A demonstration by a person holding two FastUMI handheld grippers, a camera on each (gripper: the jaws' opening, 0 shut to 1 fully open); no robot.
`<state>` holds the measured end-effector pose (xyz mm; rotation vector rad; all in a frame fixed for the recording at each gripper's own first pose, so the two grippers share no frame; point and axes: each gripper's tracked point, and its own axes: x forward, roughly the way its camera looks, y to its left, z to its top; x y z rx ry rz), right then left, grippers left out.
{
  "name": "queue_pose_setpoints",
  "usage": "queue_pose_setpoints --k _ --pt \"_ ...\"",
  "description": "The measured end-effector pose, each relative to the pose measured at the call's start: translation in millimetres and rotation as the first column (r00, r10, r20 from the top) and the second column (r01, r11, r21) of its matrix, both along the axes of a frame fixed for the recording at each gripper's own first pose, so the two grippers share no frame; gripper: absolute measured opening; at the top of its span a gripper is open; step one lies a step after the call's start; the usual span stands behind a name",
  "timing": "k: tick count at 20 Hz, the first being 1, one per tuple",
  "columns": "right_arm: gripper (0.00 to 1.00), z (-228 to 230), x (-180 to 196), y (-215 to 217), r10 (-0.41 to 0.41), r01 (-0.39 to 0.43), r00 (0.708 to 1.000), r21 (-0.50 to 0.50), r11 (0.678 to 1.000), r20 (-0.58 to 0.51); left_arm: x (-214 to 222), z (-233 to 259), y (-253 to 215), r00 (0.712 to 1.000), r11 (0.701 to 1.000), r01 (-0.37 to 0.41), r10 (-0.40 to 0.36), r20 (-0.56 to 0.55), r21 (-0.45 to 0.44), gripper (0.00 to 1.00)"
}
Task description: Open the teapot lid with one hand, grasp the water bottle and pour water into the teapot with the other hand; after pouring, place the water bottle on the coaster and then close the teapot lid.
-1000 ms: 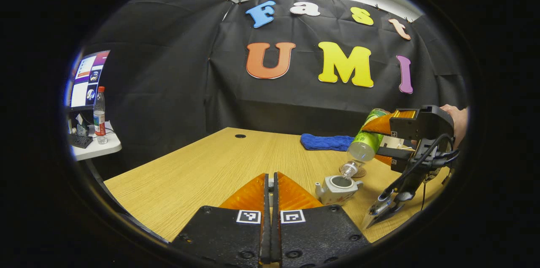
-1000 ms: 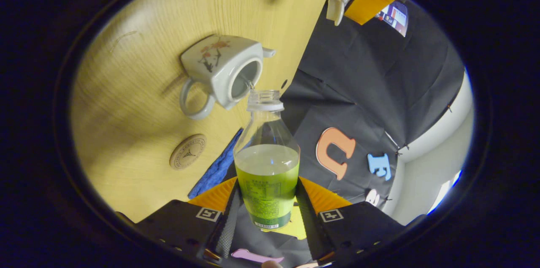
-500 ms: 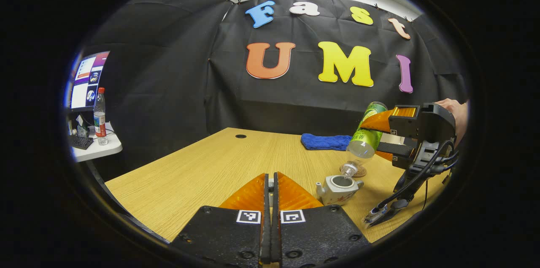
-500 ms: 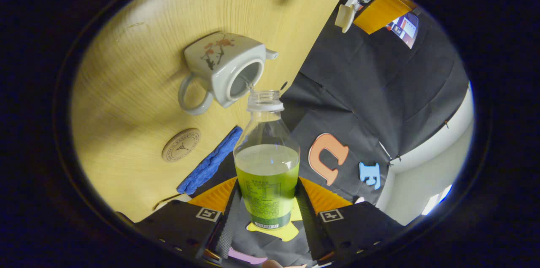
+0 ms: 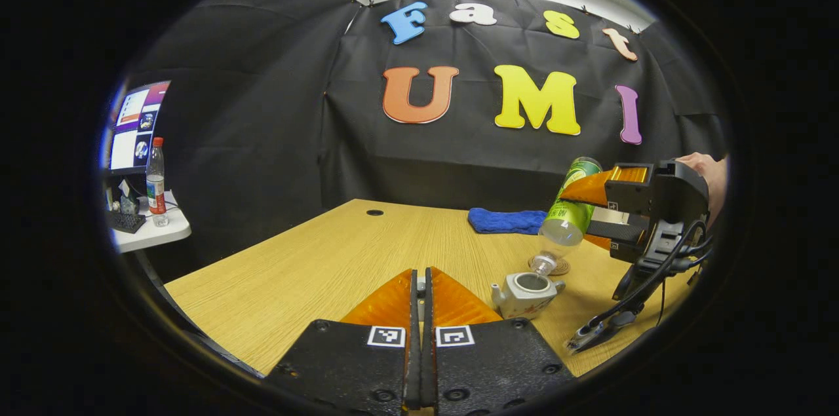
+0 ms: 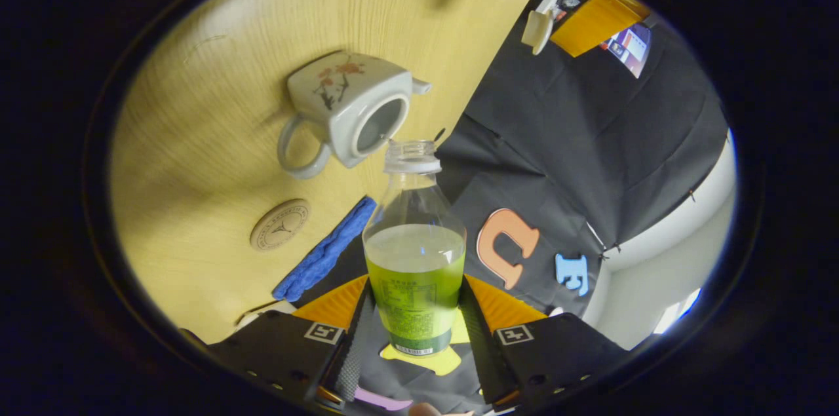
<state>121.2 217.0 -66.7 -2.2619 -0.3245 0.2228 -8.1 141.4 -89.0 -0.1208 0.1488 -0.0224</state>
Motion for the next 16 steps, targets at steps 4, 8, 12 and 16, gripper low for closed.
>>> queue_pose_setpoints --k 4,8,12,16 --pt "0.70 -3 0 0 0.000 0.000 1.000 -0.001 1.000 -0.012 0 0 1 1.000 1.000 -0.003 0.003 -0.001 -0.001 0.03" --pt "0.70 -14 4 -11 -0.045 0.056 0.994 0.114 0.992 -0.096 0 1 2 1.000 1.000 -0.010 0.010 0.002 0.002 0.03" --pt "0.71 -20 3 -22 -0.059 0.106 0.983 0.270 0.957 -0.176 0 4 3 1.000 1.000 -0.025 0.025 -0.004 0.003 0.03" --pt "0.71 -15 -4 -31 -0.051 0.225 0.941 0.507 0.832 -0.334 0 19 2 1.000 1.000 -0.026 0.026 0.010 0.013 0.03"
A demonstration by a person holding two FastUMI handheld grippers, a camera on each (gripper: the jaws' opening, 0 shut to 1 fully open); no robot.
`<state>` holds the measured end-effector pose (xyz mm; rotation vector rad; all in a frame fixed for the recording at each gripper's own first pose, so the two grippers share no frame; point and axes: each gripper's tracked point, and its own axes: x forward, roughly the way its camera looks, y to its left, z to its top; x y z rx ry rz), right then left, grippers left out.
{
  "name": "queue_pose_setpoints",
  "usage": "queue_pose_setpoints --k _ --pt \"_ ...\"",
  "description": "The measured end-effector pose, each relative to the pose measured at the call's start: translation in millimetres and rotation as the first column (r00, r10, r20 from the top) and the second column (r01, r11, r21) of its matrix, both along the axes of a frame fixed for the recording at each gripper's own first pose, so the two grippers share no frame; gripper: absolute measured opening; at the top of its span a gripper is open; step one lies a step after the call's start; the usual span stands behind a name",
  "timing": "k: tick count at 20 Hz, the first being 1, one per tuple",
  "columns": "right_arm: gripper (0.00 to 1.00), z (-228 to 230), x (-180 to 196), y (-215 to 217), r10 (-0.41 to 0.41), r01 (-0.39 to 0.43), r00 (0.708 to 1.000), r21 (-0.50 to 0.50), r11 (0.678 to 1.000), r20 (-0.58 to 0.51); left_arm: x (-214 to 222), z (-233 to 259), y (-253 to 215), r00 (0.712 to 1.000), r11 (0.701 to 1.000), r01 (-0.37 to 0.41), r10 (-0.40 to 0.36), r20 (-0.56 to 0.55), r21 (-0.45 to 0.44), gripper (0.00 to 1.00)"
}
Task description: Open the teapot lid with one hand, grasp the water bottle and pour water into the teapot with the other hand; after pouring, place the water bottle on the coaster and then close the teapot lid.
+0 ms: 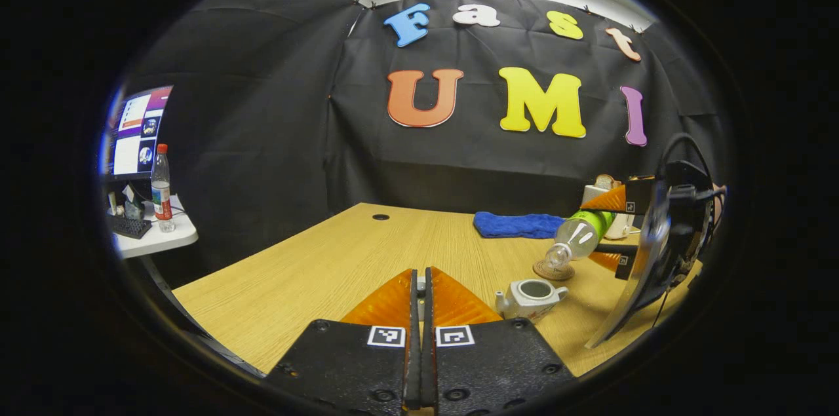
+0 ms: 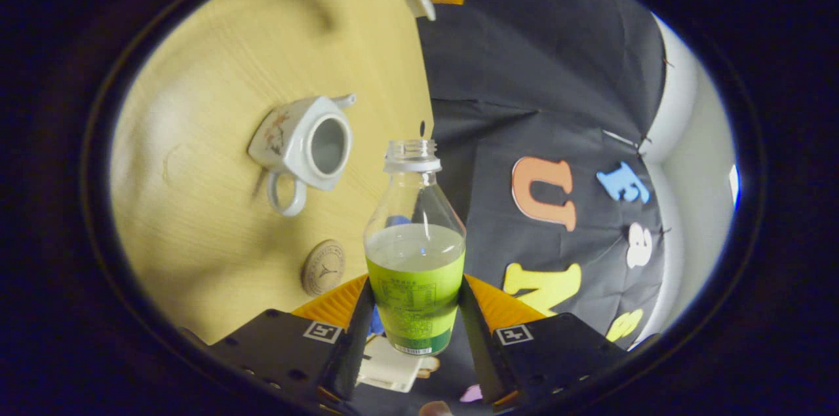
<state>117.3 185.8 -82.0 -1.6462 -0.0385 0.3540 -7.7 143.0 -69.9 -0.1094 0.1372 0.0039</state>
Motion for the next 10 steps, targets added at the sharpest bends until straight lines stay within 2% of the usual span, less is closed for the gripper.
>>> queue_pose_setpoints --k 3,5,8,10 --pt "0.70 -7 -4 -4 -0.017 0.042 0.994 0.232 0.972 -0.109 3 13 -15 1.000 1.000 0.011 -0.011 0.016 0.021 0.03" --pt "0.71 -9 -5 -10 -0.021 0.090 0.983 0.374 0.923 -0.184 6 19 -29 0.999 0.999 0.034 -0.034 0.021 0.032 0.03" --pt "0.71 -7 -1 -17 -0.012 0.159 0.966 0.557 0.815 -0.259 10 25 -51 0.997 0.996 0.068 -0.069 0.018 0.053 0.03" --pt "0.70 -4 6 -25 0.001 0.211 0.954 0.676 0.706 -0.299 13 26 -63 0.996 0.994 0.091 -0.092 0.014 0.058 0.03"
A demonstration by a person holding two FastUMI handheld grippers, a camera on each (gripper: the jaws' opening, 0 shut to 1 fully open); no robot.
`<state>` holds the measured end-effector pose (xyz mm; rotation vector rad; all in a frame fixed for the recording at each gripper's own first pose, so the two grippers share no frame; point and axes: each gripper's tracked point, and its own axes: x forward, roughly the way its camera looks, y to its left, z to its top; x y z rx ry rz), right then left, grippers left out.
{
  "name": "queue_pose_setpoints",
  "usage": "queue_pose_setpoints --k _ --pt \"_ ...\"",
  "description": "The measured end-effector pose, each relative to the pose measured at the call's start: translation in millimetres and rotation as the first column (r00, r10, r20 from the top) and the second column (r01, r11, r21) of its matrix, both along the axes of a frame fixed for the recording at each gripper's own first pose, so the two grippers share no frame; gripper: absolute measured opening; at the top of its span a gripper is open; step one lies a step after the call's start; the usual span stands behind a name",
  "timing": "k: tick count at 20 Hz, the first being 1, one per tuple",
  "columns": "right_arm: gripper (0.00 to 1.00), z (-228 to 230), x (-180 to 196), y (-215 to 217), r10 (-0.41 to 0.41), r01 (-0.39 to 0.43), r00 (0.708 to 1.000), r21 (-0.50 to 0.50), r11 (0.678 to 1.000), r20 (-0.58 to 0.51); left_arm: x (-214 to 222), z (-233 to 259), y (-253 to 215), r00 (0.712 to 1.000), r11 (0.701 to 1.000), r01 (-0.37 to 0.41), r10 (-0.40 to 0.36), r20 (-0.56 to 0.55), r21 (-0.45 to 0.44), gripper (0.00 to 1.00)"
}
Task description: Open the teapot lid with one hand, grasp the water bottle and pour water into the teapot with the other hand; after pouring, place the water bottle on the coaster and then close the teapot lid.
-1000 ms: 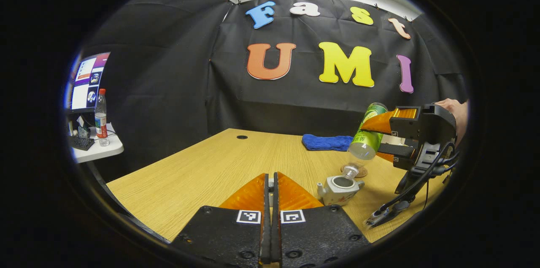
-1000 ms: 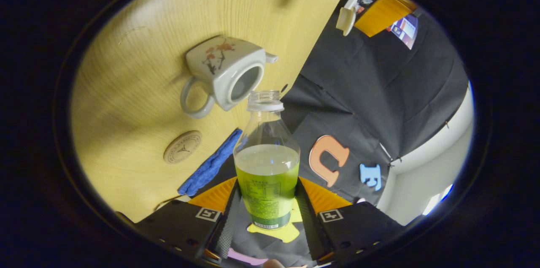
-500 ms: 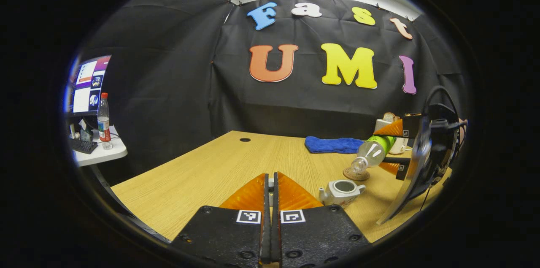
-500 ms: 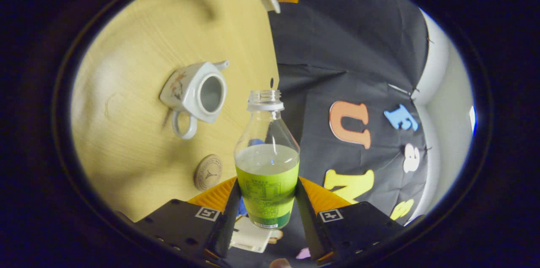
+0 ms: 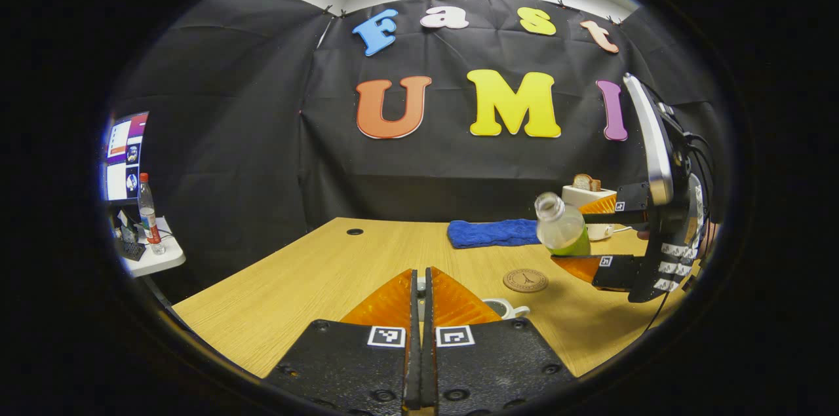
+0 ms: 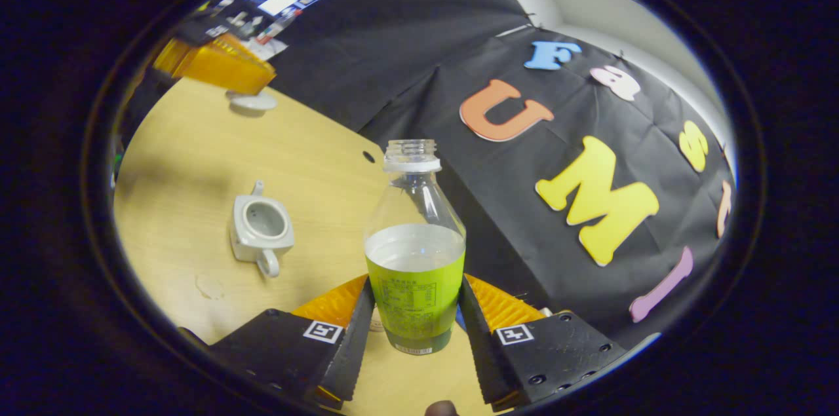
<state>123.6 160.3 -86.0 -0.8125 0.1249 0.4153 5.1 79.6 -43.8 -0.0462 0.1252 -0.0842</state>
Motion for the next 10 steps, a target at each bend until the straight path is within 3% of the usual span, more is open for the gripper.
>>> queue_pose_setpoints --k 2,5,7,10 --pt "0.70 0 13 -4 -0.026 0.034 0.998 0.176 0.984 -0.049 0 1 -11 1.000 1.000 0.018 -0.018 -0.006 -0.001 0.03" --pt "0.70 -3 38 -15 -0.058 0.109 0.988 0.390 0.914 -0.140 2 0 -18 0.999 0.999 0.031 -0.031 -0.012 0.007 0.03" --pt "0.70 -4 52 -17 -0.061 0.148 0.981 0.497 0.855 -0.186 1 -1 -23 0.999 0.999 0.038 -0.038 -0.018 0.006 0.03" --pt "0.70 -14 70 -13 -0.047 0.190 0.967 0.580 0.792 -0.252 1 -4 -31 0.998 0.998 0.056 -0.056 -0.022 0.012 0.03"
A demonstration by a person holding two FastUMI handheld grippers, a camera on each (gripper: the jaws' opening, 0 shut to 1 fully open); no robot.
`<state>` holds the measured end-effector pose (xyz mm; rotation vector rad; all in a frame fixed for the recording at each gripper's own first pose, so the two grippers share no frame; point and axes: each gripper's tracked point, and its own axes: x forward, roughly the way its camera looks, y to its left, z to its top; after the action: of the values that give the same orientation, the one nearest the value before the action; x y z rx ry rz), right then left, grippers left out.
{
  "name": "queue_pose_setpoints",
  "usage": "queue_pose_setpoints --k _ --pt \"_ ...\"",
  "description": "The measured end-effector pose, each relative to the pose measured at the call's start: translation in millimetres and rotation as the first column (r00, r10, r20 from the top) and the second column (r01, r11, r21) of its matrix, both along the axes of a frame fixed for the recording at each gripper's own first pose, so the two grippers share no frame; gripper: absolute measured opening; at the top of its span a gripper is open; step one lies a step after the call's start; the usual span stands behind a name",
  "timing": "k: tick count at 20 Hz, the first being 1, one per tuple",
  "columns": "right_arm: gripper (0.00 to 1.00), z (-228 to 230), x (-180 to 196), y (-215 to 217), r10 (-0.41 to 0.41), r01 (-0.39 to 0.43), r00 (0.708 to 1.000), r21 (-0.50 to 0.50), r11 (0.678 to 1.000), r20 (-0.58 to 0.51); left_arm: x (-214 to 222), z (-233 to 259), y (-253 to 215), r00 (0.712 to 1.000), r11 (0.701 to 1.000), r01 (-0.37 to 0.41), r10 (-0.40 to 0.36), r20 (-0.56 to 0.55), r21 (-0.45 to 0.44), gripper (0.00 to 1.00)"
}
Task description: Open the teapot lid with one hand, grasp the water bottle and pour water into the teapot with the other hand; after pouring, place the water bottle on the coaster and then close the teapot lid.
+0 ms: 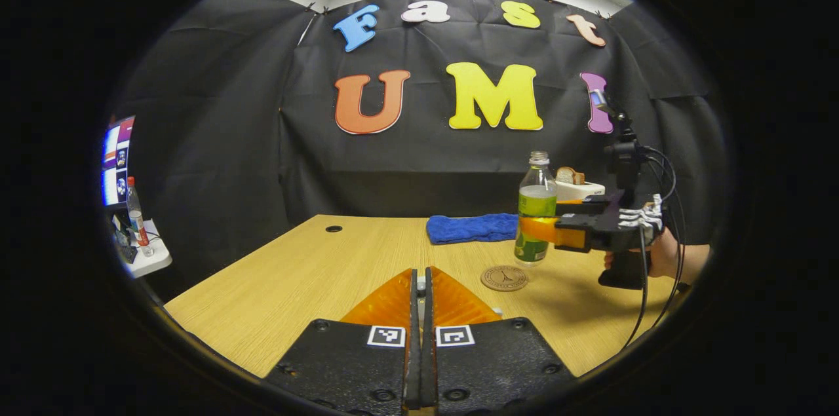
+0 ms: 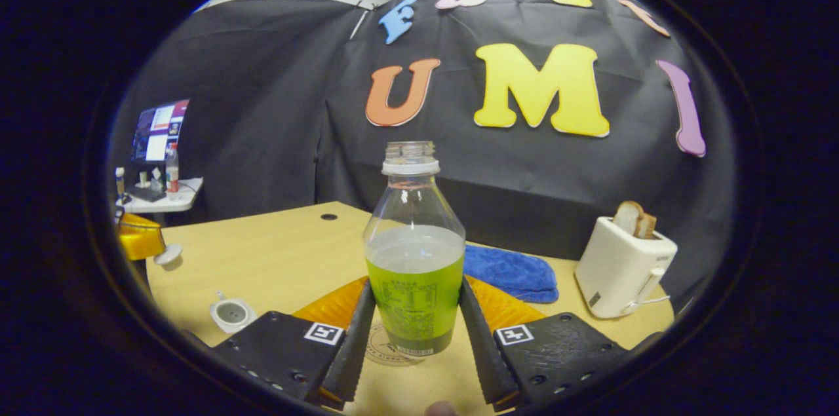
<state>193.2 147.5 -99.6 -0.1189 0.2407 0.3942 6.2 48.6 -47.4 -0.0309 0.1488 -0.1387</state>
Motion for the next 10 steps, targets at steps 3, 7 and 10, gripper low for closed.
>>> queue_pose_setpoints --k 3,7,10 --pt "0.69 -21 9 9 0.007 -0.006 0.998 0.025 1.000 -0.056 -5 -4 -2 1.000 1.000 0.005 -0.005 -0.007 0.000 0.03" --pt "0.70 -36 19 18 0.007 -0.003 0.995 0.047 0.999 -0.100 -7 -10 8 1.000 1.000 -0.011 0.011 -0.019 0.004 0.03" --pt "0.69 -38 21 18 0.001 0.004 0.995 0.051 0.999 -0.098 -6 -11 11 0.999 1.000 -0.024 0.024 -0.024 -0.009 0.03"
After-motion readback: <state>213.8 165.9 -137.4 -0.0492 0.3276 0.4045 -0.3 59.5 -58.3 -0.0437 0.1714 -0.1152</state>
